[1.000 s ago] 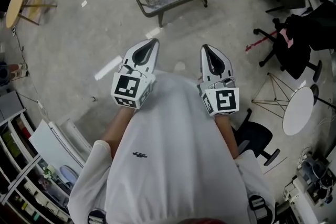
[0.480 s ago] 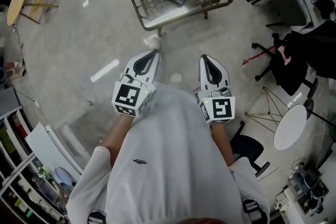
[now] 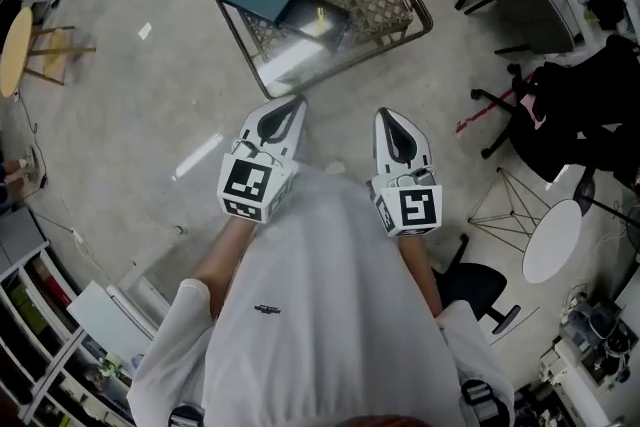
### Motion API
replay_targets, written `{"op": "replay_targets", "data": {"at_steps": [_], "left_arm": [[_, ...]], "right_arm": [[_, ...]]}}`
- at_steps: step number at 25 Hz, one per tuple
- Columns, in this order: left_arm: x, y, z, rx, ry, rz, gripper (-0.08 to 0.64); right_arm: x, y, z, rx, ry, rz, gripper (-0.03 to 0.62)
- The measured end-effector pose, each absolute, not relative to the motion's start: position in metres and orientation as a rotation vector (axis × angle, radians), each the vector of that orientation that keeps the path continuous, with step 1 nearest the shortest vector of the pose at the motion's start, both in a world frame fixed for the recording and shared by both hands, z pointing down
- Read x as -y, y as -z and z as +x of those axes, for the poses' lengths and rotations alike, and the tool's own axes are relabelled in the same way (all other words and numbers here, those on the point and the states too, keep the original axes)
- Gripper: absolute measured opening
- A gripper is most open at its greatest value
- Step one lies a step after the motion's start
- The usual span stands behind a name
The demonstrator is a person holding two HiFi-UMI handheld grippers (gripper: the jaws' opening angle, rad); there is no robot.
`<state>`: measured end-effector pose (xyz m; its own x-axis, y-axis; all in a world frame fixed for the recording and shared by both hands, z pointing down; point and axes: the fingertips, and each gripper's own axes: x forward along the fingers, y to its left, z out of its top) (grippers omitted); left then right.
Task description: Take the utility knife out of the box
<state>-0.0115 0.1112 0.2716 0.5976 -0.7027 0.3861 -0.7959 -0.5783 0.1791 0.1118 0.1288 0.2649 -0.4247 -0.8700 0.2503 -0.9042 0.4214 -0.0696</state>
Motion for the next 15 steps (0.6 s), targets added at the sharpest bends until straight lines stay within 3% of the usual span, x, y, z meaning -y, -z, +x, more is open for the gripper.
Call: {"op": "replay_targets", "data": {"at_steps": [15], "left_arm": [[0.032, -0.271, -0.061, 0.984, -0.405, 2.628, 0.002]], "right_arm": [[0.006, -0.263, 0.045, 2.371, -0.309, 1.744, -0.002]]}}
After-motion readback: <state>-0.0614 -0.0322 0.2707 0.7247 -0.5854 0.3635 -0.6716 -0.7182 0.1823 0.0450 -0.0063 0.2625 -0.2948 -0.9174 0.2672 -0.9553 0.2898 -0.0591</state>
